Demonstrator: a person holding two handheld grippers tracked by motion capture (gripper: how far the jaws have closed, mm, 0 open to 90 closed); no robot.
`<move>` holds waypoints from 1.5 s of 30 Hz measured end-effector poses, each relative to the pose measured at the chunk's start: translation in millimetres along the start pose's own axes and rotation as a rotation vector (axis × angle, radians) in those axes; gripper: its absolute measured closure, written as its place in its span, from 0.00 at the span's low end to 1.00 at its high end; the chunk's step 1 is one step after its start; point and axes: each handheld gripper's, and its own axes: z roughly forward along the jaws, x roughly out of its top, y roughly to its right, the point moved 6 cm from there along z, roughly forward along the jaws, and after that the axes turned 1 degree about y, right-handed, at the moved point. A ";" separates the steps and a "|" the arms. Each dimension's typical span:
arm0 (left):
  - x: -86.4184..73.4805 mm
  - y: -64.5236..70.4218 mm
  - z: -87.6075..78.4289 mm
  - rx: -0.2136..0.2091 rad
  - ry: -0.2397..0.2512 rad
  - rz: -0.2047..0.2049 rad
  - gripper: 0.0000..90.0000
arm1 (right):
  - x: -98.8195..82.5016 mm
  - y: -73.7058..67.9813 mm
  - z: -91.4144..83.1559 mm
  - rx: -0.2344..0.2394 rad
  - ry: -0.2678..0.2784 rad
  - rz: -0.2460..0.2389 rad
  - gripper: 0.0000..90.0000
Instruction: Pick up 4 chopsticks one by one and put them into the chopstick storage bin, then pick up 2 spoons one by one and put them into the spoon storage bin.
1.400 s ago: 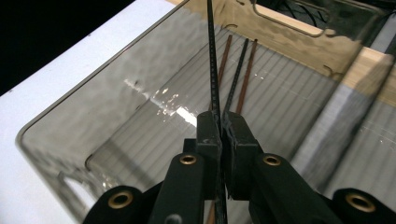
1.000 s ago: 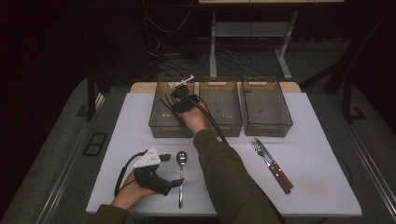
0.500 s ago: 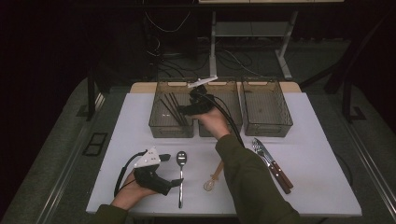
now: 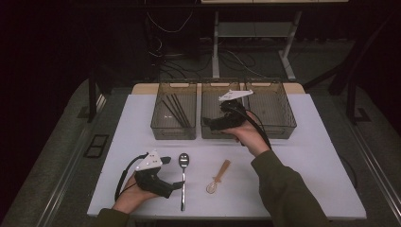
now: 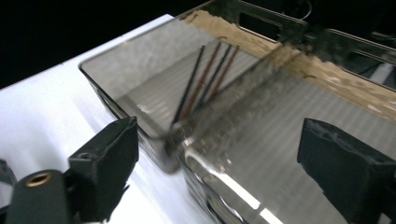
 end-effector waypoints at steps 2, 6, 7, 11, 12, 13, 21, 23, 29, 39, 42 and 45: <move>-0.1 -1.4 -0.3 0.005 0.003 -0.006 0.00 | -5.8 1.0 -8.6 0.008 0.017 0.022 0.14; -0.5 -3.0 -2.1 0.012 0.005 -0.010 0.00 | -20.4 1.5 -26.0 0.021 0.016 0.015 0.14; -0.4 -3.1 -2.2 0.012 0.005 -0.009 0.00 | -24.2 1.1 -30.1 0.025 0.021 0.017 0.14; -1.2 -3.3 -1.1 0.012 -0.004 -0.008 0.00 | -42.6 2.9 -45.3 0.025 0.035 0.005 0.14; -1.3 -3.1 -1.0 0.013 -0.004 -0.010 0.00 | -47.6 4.0 -49.0 0.025 0.038 0.005 0.14; -1.5 -3.2 -1.1 0.015 -0.006 -0.008 0.00 | -52.8 5.2 -52.9 0.026 0.039 0.006 0.14; -1.2 -2.5 -0.5 0.031 -0.013 -0.005 0.00 | -94.6 12.5 -87.7 0.028 0.054 0.026 0.14; -1.2 -2.6 -0.8 0.034 -0.013 -0.003 0.00 | -103.1 13.9 -97.0 0.025 0.061 0.027 0.14; -1.1 -2.6 -1.9 0.035 -0.011 -0.001 0.00 | -129.0 20.0 -119.1 0.011 0.069 0.032 0.14; -0.6 -3.2 -2.4 0.041 -0.015 -0.001 0.00 | -167.5 25.9 -140.0 0.002 0.026 0.043 0.14; -0.7 -3.7 -2.2 0.046 -0.019 -0.004 0.00 | -175.7 24.3 -143.8 0.003 0.013 0.027 0.14; 0.8 -3.8 -2.0 0.048 -0.018 -0.007 0.00 | -181.2 23.8 -147.8 0.004 0.010 0.024 0.14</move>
